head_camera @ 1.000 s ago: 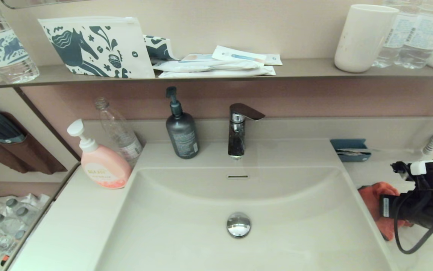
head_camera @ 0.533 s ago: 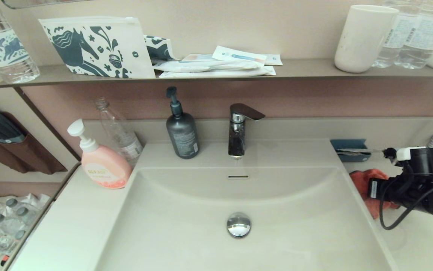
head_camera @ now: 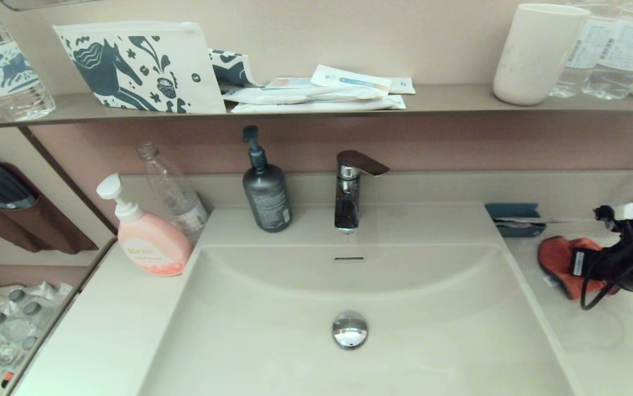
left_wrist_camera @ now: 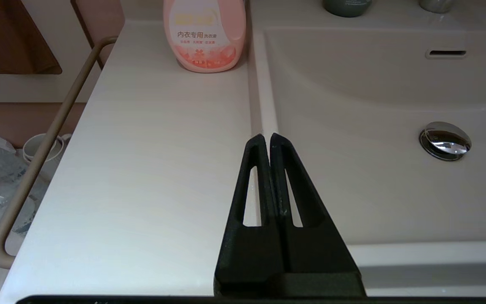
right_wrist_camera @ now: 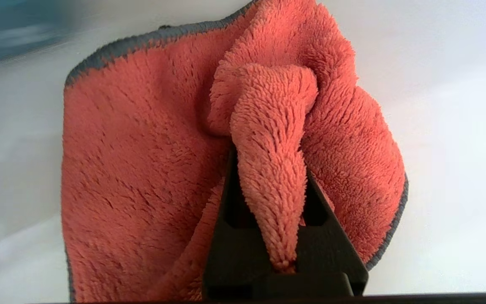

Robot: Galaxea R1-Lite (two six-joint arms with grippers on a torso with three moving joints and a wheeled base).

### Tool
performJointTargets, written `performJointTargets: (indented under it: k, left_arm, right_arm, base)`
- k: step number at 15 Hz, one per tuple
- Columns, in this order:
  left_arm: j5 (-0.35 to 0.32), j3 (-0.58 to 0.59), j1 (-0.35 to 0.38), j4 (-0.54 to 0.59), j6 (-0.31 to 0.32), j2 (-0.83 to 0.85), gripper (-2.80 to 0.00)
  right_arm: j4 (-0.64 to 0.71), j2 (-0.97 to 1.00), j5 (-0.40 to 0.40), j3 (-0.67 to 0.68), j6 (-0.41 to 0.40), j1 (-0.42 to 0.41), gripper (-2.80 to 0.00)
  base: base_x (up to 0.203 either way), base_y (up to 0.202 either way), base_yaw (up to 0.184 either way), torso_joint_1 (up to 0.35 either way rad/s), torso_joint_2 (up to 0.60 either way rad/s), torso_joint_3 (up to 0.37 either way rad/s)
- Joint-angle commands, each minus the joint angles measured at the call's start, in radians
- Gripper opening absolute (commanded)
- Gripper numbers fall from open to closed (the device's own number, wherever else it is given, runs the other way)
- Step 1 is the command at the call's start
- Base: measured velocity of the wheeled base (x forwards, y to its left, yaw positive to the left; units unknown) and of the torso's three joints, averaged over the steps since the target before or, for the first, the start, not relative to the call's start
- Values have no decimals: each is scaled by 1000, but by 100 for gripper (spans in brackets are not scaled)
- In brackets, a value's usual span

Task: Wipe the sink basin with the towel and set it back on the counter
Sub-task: Wipe the sink

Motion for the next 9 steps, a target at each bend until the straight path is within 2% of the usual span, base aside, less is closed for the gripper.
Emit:
performJointTargets:
  k: [1, 6, 9]
  left_arm:
    - [0, 0, 0, 0, -1, 0, -280]
    - [0, 0, 0, 0, -1, 0, -280]
    - [0, 0, 0, 0, -1, 0, -280]
  right_arm:
    - [-3, 6, 15, -9, -38, -90, -280]
    - [-1, 1, 89, -7, -135, -283, -280]
    - [2, -37, 119, 9, -145, -298, -280]
  base:
    - [0, 0, 0, 0, 0, 0]
    - [0, 0, 0, 0, 0, 0]
    - [0, 0, 0, 0, 0, 0]
